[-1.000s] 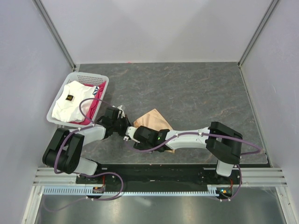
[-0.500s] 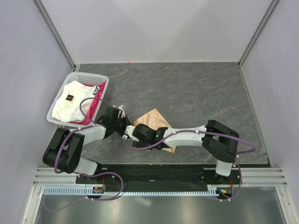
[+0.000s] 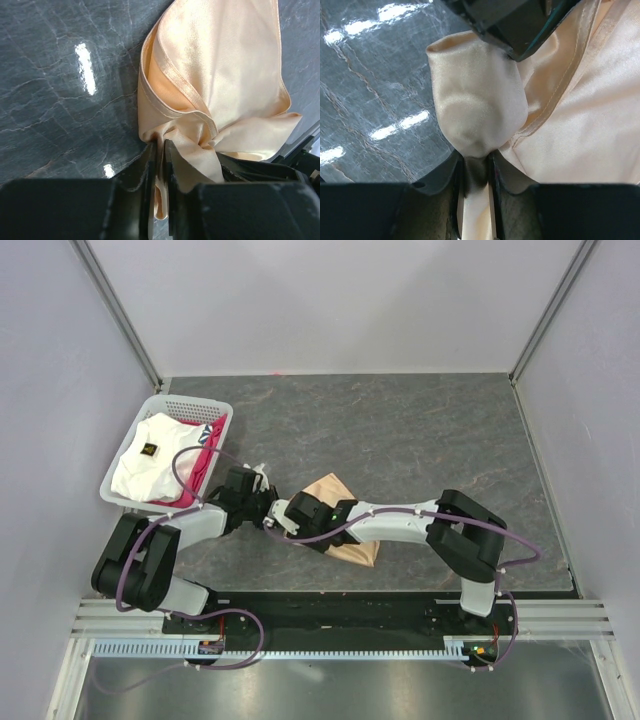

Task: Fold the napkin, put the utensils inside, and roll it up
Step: Roll the napkin with the utensil

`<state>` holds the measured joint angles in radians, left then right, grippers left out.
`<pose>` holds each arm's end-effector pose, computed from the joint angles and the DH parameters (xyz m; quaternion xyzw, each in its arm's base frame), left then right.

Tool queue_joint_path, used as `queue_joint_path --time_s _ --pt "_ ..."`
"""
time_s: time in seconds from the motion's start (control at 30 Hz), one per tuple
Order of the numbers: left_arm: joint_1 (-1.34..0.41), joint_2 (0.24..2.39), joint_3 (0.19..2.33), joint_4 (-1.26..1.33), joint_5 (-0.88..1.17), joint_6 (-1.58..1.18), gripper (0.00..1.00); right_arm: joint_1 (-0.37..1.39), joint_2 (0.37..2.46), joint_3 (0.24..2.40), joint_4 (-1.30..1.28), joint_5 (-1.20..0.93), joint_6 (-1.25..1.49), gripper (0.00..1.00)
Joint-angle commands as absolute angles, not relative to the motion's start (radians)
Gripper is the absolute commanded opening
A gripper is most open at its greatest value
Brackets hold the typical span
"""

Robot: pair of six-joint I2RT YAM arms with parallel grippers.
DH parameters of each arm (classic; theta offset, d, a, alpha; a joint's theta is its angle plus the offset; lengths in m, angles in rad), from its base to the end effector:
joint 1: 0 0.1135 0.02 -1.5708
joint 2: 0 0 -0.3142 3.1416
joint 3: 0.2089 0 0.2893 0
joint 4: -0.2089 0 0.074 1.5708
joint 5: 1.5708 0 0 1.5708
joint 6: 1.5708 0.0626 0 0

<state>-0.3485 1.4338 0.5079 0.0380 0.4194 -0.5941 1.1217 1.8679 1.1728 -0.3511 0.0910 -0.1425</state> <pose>0.2525 -0.1189 0.1329 -0.0437 0.9232 -0.3235 0.2027 0.1944 0.3903 0.1607 -0.5605 0.7854 0.0830 0.2493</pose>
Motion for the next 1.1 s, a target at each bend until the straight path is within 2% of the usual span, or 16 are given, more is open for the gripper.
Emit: queue_joint_path --time_s 0.0,0.03,0.13,0.2,0.4,0.73,0.77,0.8,1.07 --pt "-0.345 1.393 0.587 -0.031 0.322 -0.561 0.34 1.088 1.918 1.152 -0.486 0.002 -0.089 0.25" --pt "-0.342 1.361 0.592 -0.040 0.304 -0.563 0.48 1.082 1.914 1.154 -0.500 -0.003 -0.077 0.24" --pt "-0.337 1.301 0.586 -0.067 0.256 -0.558 0.63 1.054 1.905 1.181 -0.540 -0.081 -0.055 0.20" --pt "-0.336 1.276 0.569 -0.080 0.241 -0.571 0.67 1.026 1.910 1.206 -0.581 -0.150 -0.049 0.17" --pt "-0.337 1.181 0.470 -0.058 0.239 -0.594 0.70 0.960 1.954 1.287 -0.655 -0.305 -0.049 0.13" --pt "-0.337 1.020 0.305 0.101 0.383 -0.591 0.77 0.845 2.048 1.374 -0.680 -0.644 -0.038 0.12" --pt "-0.337 1.013 0.298 0.113 0.390 -0.591 0.83 0.839 2.057 1.379 -0.681 -0.690 -0.046 0.12" --pt "-0.337 1.005 0.282 0.126 0.406 -0.591 0.85 0.831 2.069 1.385 -0.686 -0.721 -0.051 0.13" --pt "-0.337 1.087 0.267 0.221 0.428 -0.592 0.88 0.775 2.164 1.419 -0.683 -0.951 -0.092 0.13"
